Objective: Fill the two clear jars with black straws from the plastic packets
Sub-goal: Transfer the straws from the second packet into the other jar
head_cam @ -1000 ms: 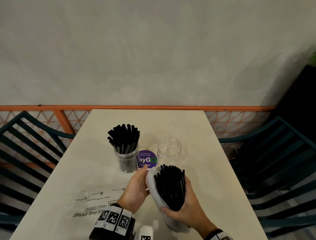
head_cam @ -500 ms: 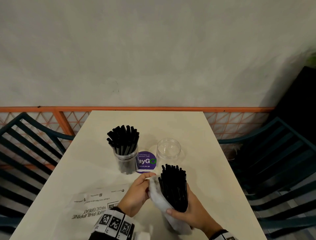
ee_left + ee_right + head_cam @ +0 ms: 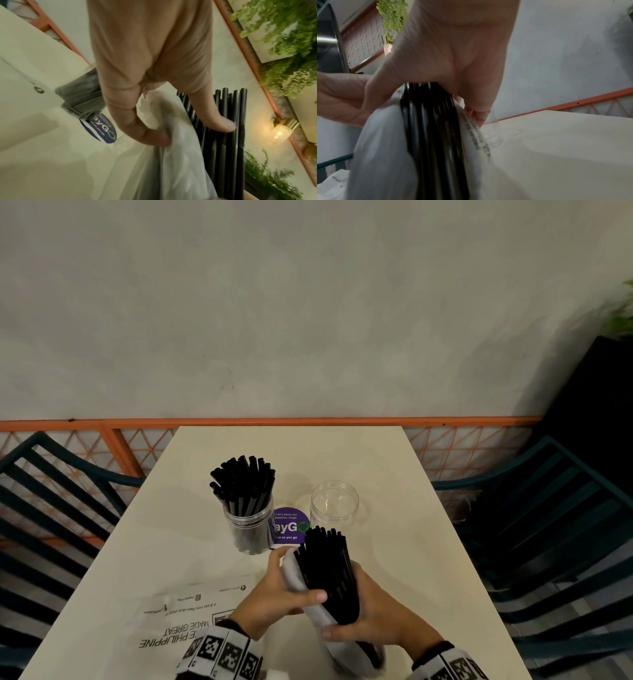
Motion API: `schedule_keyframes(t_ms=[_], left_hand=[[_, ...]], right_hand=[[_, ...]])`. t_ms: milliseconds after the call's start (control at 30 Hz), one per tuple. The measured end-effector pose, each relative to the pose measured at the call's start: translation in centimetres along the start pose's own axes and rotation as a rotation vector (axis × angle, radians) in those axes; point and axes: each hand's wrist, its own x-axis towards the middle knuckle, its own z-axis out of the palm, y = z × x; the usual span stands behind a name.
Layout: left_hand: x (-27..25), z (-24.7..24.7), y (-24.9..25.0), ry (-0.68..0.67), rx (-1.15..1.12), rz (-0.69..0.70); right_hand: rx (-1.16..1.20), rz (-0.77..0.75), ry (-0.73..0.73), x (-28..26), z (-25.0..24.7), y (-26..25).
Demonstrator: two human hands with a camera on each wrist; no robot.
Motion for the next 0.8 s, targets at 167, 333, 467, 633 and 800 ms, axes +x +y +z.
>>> schedule_keyframes(t_ms=[167,333,467,633,800], left_hand=[[0.1,-0.2,-0.6,0.055,0.165,0.027],[0.8,-0.2,-2.1,0.289,0.26,0.05],[0.8,-0.9,-2.4,0.322,0.25,0.045],[0.8,-1.5,-2.6,0.32,0.246,0.043],[0.8,-1.6,-2.8,0.371,0.206,0.052]], right_hand=[[-0.154,0.072,-0.007,1.3,0.6,0.3],[-0.226,0.101,-0.013,1.5,1.0,-0.9],[-0.303,0.249,-0.15,0.4,0.3,-0.2],[-0.306,0.328,-0.311,-1.2,-1.0,0.6],[-0.3,0.275,-0.221,-1.9,-1.0,0.3]])
